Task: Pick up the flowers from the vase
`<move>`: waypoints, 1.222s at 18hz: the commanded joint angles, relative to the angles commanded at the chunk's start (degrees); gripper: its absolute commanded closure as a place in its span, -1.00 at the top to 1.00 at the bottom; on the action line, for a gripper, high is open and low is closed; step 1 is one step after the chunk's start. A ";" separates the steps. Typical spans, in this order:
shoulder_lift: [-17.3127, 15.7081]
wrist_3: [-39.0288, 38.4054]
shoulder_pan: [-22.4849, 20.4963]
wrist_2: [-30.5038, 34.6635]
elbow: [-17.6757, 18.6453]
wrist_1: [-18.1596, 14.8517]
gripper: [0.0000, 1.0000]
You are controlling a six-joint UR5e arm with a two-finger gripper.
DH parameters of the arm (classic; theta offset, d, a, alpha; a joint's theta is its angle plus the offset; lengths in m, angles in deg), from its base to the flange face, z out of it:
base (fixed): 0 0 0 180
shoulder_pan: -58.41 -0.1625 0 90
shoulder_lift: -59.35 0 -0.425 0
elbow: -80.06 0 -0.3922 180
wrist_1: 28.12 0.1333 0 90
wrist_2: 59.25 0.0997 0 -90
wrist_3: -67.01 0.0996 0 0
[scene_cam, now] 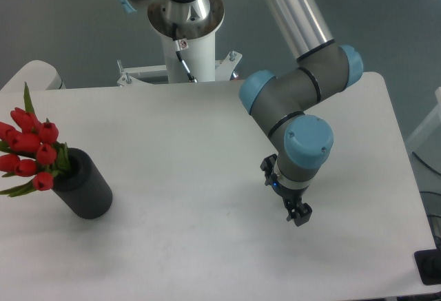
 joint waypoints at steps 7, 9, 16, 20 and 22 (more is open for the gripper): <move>0.00 0.09 -0.09 0.00 -0.09 0.00 1.00; 0.00 -0.27 0.00 -0.17 0.26 0.09 1.00; -2.63 -1.05 -0.88 -9.73 2.72 3.08 1.00; -6.23 -1.05 -2.02 -19.58 5.62 2.99 1.00; -8.34 -1.05 -2.90 -24.15 8.07 2.90 1.00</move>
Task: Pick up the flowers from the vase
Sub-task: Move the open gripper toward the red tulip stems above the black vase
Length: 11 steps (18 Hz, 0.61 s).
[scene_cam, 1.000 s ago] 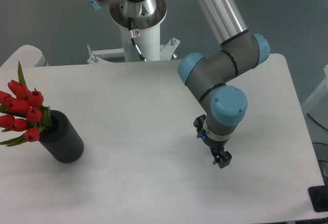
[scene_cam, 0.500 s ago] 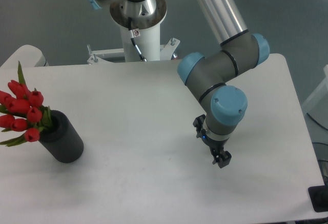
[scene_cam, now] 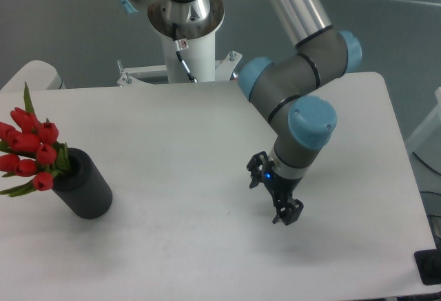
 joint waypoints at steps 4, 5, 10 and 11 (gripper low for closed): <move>-4.40 0.18 -1.15 -10.97 7.73 0.26 1.00; -5.45 0.09 -1.06 -14.58 9.49 0.26 1.00; -11.26 0.09 -0.18 -26.72 17.85 0.35 1.00; -11.96 0.09 -0.18 -28.13 18.81 0.35 1.00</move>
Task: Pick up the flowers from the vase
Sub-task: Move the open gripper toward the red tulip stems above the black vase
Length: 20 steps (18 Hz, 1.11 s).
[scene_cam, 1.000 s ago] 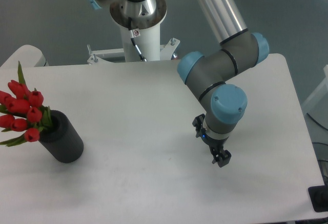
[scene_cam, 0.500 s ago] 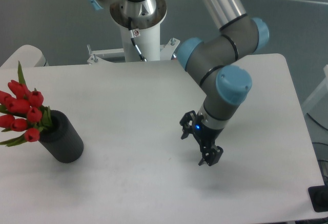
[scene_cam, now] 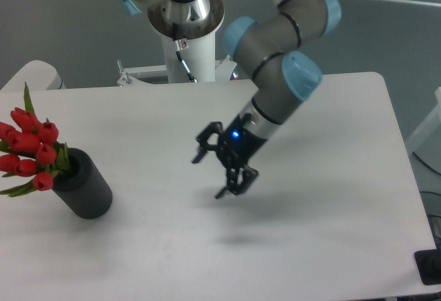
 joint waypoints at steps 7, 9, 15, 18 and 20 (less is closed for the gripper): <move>-2.64 -0.09 5.96 -8.35 4.05 -0.09 1.00; -2.64 -1.05 7.55 -10.73 3.97 -0.09 1.00; -0.01 -2.20 11.77 -20.31 3.79 -0.09 1.00; 0.87 -2.20 13.27 -20.40 3.35 -0.09 1.00; 1.13 -2.28 13.97 -20.49 3.35 -0.09 1.00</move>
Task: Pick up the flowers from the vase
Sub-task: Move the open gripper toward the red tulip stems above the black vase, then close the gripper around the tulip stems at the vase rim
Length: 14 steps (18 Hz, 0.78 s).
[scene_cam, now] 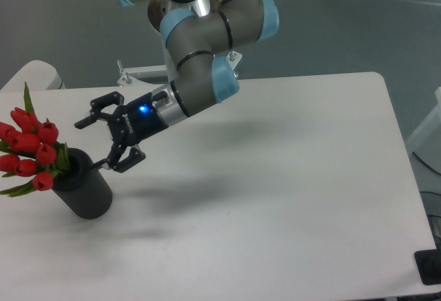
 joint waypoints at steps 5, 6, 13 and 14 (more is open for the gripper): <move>1.58 0.09 0.88 0.00 -0.26 0.09 1.00; 1.67 0.00 1.23 -0.09 -0.26 0.17 1.00; 3.43 0.09 3.43 -0.18 -1.32 0.97 1.00; 3.52 0.09 3.78 -0.18 -1.41 0.97 1.00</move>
